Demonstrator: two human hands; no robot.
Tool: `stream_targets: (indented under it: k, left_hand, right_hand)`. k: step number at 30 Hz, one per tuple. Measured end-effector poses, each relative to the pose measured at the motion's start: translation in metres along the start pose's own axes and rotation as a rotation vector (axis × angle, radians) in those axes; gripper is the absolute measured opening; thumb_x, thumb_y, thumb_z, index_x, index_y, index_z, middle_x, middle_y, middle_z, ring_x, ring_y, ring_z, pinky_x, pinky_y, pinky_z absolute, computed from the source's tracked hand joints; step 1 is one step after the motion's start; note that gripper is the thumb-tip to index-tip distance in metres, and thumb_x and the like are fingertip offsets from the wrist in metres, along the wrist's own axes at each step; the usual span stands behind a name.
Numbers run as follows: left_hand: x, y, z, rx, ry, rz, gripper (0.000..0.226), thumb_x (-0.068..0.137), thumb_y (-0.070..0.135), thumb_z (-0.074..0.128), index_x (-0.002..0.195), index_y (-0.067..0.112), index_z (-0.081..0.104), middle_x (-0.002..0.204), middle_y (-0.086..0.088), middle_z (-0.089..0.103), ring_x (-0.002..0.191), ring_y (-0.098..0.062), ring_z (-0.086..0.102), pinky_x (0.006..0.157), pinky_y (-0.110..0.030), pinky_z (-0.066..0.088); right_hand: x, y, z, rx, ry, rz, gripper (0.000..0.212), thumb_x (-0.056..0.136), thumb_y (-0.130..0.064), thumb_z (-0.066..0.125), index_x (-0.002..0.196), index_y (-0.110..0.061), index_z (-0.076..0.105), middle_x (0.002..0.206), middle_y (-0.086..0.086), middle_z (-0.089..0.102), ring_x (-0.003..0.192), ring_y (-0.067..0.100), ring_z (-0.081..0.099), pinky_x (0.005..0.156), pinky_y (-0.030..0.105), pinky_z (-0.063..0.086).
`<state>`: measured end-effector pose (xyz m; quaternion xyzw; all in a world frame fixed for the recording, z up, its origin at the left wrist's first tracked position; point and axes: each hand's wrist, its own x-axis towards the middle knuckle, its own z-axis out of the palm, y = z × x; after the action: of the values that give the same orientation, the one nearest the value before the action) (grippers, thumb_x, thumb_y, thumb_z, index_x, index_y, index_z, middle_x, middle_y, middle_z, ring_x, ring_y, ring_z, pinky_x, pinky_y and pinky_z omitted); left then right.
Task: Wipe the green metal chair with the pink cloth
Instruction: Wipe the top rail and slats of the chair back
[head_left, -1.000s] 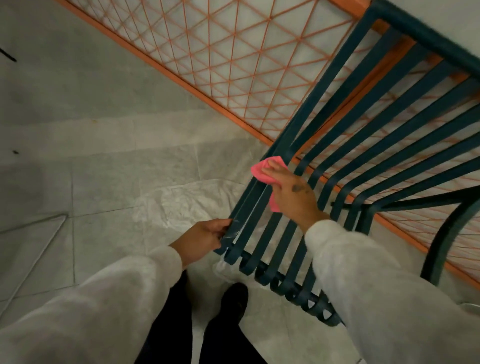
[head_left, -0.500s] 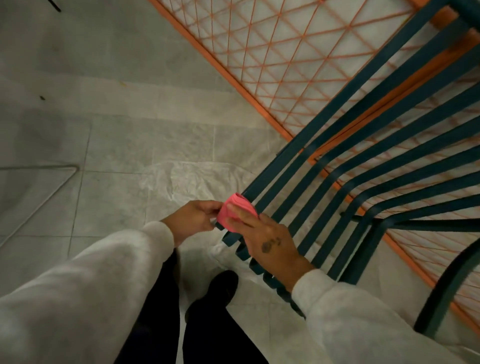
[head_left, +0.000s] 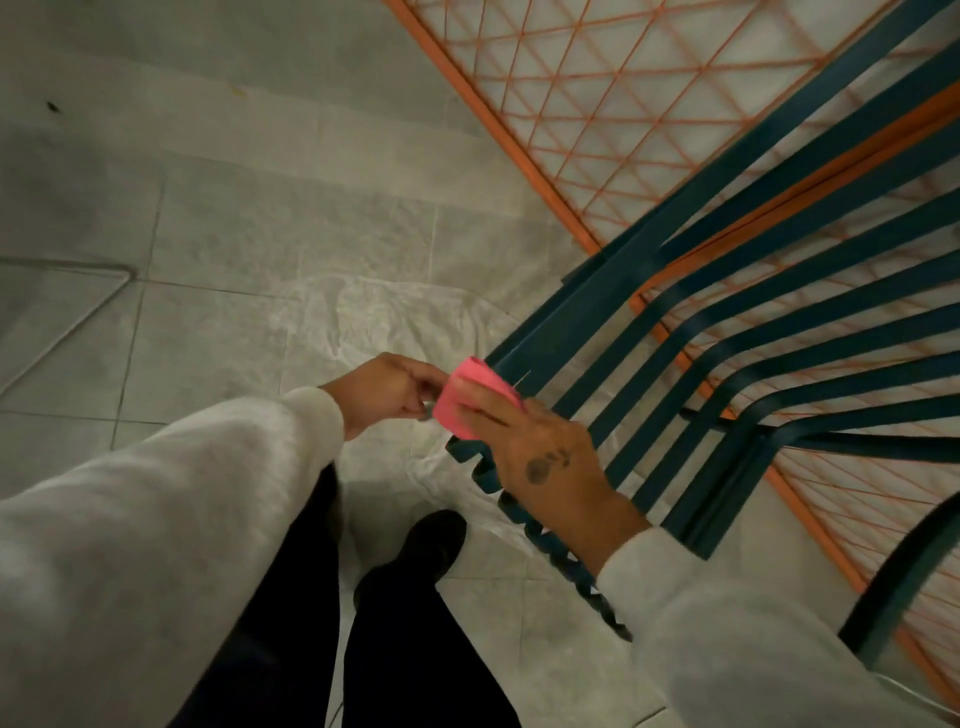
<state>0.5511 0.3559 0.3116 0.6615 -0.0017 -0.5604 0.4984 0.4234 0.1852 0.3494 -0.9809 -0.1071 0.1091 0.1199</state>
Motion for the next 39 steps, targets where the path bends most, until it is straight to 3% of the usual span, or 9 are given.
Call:
stream_targets:
  k: [3,8,10,13,18,23,27,32,39]
  left_hand:
    - [0.001,0.001,-0.003,0.053,-0.055,0.006,0.053,0.081,-0.02,0.047,0.115,0.012,0.072,0.118,-0.001,0.072,0.118,-0.012,0.063,0.102,-0.032,0.049]
    - [-0.003,0.005,-0.004,0.02,-0.08,-0.002,0.048,0.087,-0.01,0.045,0.118,0.016,0.071,0.123,-0.002,0.069,0.12,-0.013,0.06,0.104,-0.032,0.048]
    - [-0.003,0.003,-0.005,-0.002,-0.084,-0.012,0.046,0.088,-0.009,0.045,0.116,0.015,0.072,0.122,-0.002,0.07,0.118,-0.013,0.062,0.105,-0.034,0.047]
    - [0.002,0.002,-0.009,-0.004,-0.061,-0.028,0.052,0.082,-0.017,0.041,0.11,0.013,0.073,0.115,-0.004,0.073,0.114,-0.016,0.065,0.108,-0.042,0.045]
    - [0.012,0.003,-0.017,0.056,-0.081,-0.031,0.054,0.076,-0.019,0.041,0.104,0.011,0.076,0.108,-0.008,0.075,0.112,-0.026,0.066,0.105,-0.049,0.047]
    - [0.016,-0.003,-0.015,0.054,-0.075,0.005,0.044,0.078,-0.012,0.049,0.101,0.012,0.078,0.104,-0.007,0.076,0.109,-0.026,0.067,0.104,-0.045,0.048]
    - [0.018,-0.011,-0.012,-0.02,-0.03,-0.003,0.032,0.083,-0.011,0.054,0.096,0.008,0.077,0.1,-0.009,0.076,0.104,-0.02,0.069,0.104,-0.039,0.049]
    - [0.018,0.005,-0.006,-0.066,-0.019,0.002,0.021,0.089,0.002,0.063,0.096,0.014,0.078,0.101,-0.004,0.077,0.103,-0.017,0.07,0.098,-0.031,0.053]
    - [0.018,0.061,0.022,-0.093,-0.137,0.112,0.025,0.09,0.019,0.066,0.111,0.006,0.072,0.105,-0.01,0.076,0.099,-0.024,0.072,0.086,-0.029,0.058]
  right_hand:
    - [-0.005,0.026,-0.027,0.266,0.085,0.095,0.06,0.092,0.002,0.04,0.14,-0.031,0.049,0.154,-0.014,0.036,0.138,0.009,0.041,0.107,0.035,0.044]
    - [0.026,0.04,-0.043,0.331,0.237,0.381,0.048,0.094,0.002,0.046,0.132,-0.025,0.06,0.149,-0.006,0.046,0.139,0.005,0.037,0.117,0.017,0.022]
    - [0.03,0.025,-0.039,0.219,0.28,0.383,0.044,0.094,-0.001,0.045,0.128,-0.022,0.063,0.145,-0.002,0.05,0.131,0.004,0.043,0.112,0.007,0.016]
    - [0.013,-0.008,-0.019,0.121,0.142,0.217,0.047,0.094,-0.01,0.035,0.135,-0.02,0.057,0.146,-0.001,0.049,0.126,0.012,0.049,0.111,0.022,0.034]
    - [-0.002,-0.026,0.024,-0.249,-0.226,0.033,0.059,0.082,-0.02,0.045,0.14,-0.024,0.051,0.136,-0.002,0.059,0.092,0.025,0.068,0.062,0.033,0.058]
    - [0.01,-0.032,0.036,-0.24,-0.226,0.042,0.061,0.081,-0.017,0.068,0.139,-0.019,0.051,0.14,0.003,0.054,0.095,0.03,0.065,0.066,0.039,0.059]
    - [-0.004,-0.022,0.014,0.119,-0.069,0.16,0.06,0.092,-0.01,0.031,0.146,-0.033,0.04,0.156,-0.012,0.032,0.142,0.007,0.028,0.11,0.025,0.026]
    - [0.008,0.006,-0.01,0.431,0.335,0.394,0.05,0.096,-0.002,0.041,0.142,-0.021,0.048,0.158,-0.003,0.03,0.146,0.003,0.02,0.116,0.02,0.02]
    - [0.051,0.064,-0.062,0.817,0.387,0.803,0.053,0.101,-0.001,0.038,0.139,-0.036,0.049,0.159,-0.021,0.017,0.137,-0.014,0.011,0.102,-0.006,0.006]
